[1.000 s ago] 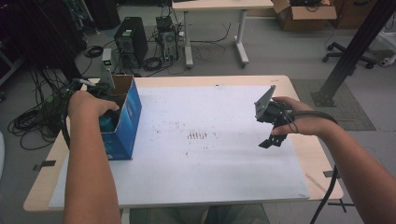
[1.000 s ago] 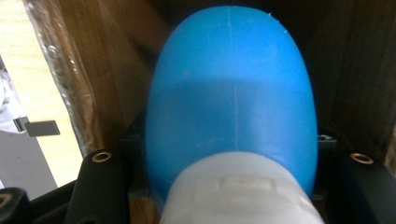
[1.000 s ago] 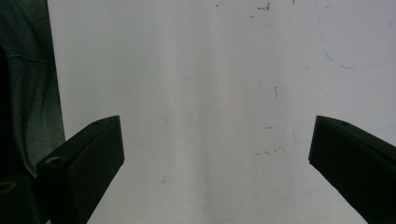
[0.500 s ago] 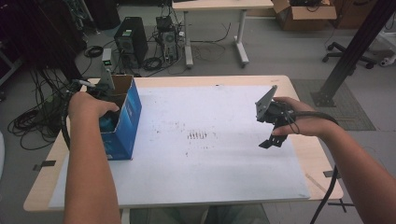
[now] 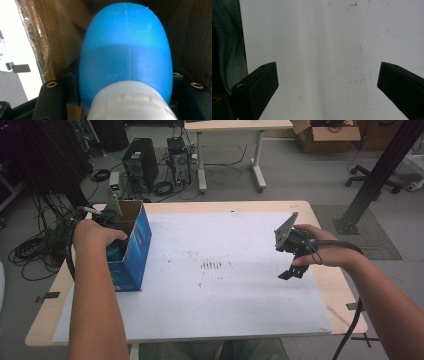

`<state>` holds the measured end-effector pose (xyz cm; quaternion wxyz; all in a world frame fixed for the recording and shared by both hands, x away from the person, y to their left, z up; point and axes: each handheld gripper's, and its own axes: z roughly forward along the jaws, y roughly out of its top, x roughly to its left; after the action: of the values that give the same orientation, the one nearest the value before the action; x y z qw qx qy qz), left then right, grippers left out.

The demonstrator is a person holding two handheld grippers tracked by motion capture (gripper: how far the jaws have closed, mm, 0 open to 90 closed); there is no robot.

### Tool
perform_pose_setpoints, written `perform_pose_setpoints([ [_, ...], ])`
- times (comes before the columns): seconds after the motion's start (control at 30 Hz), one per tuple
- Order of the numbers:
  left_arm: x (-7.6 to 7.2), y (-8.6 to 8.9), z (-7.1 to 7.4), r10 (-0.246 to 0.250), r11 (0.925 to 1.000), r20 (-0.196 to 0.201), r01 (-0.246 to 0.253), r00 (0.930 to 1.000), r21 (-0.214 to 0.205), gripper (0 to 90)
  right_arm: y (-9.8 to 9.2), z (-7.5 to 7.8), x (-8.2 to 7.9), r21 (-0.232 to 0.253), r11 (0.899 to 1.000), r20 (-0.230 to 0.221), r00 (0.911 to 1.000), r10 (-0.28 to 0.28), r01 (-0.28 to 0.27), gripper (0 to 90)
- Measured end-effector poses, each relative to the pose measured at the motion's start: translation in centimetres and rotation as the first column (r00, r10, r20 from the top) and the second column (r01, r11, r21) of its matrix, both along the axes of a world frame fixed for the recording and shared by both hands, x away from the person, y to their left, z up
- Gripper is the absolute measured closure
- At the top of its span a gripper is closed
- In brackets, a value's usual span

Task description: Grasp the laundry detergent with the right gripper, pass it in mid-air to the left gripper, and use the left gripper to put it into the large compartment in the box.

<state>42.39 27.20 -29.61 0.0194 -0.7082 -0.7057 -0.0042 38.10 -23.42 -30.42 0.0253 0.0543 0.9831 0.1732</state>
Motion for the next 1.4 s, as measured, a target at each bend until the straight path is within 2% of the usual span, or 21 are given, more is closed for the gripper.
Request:
perform_pose_setpoints([
  [0.4, 0.0, -0.3, 0.5, 0.000, 1.0000, 0.012, 0.000, 0.9999, 0.004, 31.0, 0.1, -0.1, 0.0, 0.000, 1.000, 0.002, 1.0000, 0.002, -0.002, 3.5],
  [0.67, -0.2, -0.5, 1.5, -0.001, 0.9998, 0.032, 0.000, 0.9995, 0.019, 31.5, 0.1, -0.3, -0.1, 0.003, 1.000, -0.003, 1.0000, 0.005, -0.005, 3.6],
  [0.73, -0.2, -0.5, 1.9, -0.003, 0.9996, 0.022, 0.002, 0.9997, 0.029, 30.5, 0.1, -0.3, -0.1, 0.004, 1.000, -0.001, 1.0000, 0.006, -0.006, 3.6],
  [1.2, -0.9, -0.6, 3.6, 0.000, 0.9982, 0.064, -0.003, 0.9979, 0.059, 22.3, 0.2, 0.0, -0.1, 0.015, 1.000, 0.006, 0.9998, 0.020, -0.020, 3.6],
  [1.4, -1.2, -0.9, 4.4, -0.007, 0.9982, 0.065, 0.003, 0.9979, 0.060, 20.8, 0.3, 0.0, -0.2, 0.018, 1.000, 0.009, 0.9997, 0.023, -0.023, 3.6],
])
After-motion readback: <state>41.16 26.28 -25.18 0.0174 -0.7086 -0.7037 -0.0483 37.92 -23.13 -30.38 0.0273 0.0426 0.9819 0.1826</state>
